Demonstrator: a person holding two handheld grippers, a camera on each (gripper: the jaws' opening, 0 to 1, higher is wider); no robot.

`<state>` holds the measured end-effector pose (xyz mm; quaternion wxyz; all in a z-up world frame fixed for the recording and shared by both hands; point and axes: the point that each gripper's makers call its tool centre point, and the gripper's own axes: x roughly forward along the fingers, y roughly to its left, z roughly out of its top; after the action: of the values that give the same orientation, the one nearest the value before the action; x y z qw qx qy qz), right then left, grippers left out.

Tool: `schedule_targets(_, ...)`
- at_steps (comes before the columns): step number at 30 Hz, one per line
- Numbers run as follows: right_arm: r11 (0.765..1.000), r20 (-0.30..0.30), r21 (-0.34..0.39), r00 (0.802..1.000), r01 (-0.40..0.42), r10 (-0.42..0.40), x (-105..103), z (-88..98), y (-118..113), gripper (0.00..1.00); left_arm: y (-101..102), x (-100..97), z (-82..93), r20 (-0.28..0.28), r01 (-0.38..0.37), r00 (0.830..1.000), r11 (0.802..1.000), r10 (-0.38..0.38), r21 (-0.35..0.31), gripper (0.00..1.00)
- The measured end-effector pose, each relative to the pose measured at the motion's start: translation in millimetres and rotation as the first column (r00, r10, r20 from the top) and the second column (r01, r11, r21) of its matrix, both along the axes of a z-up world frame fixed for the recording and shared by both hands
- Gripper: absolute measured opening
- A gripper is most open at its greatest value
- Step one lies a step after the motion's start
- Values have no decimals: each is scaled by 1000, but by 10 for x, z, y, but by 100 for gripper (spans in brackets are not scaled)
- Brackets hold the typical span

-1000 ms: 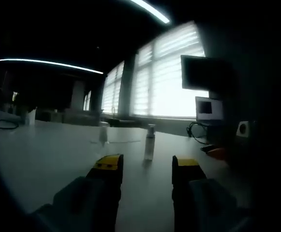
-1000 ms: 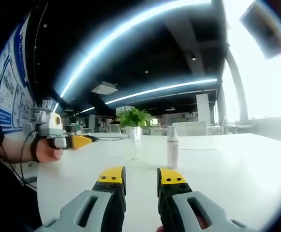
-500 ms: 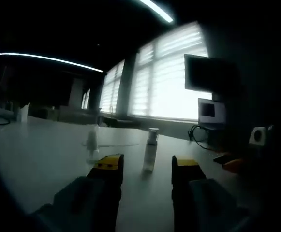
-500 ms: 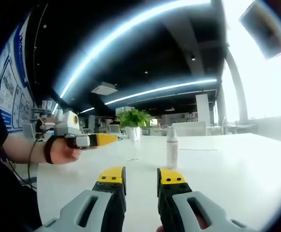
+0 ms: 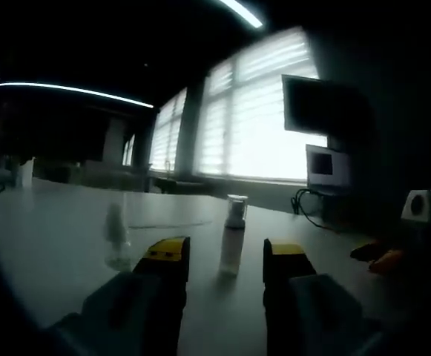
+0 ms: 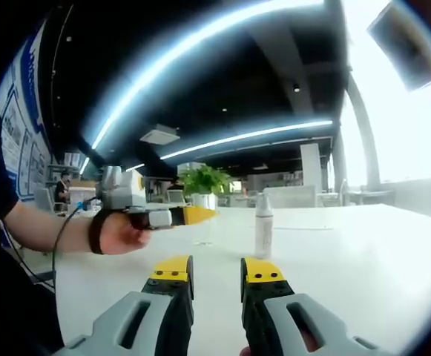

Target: Clamp pump bottle remove cover press pump head put on cover

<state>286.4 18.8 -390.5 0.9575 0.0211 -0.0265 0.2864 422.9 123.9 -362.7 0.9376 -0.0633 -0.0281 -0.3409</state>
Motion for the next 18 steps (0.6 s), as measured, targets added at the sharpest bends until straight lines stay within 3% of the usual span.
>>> schedule_targets(6,1000,-1,4,1000,-2,2,2,3,5,20,-189,131,-21,11,-9,1000,1000,9,26,30)
schedule_targets(8,1000,-1,9,1000,-2,2,3,8,-2,20,-207,144,-12,2,-17,1000,1000,17,3,30)
schedule_targets(18,1000,1,28,1000,0,0,2,31,-17,20,-464,336,-111,-20,-10,1000,1000,10,13,30)
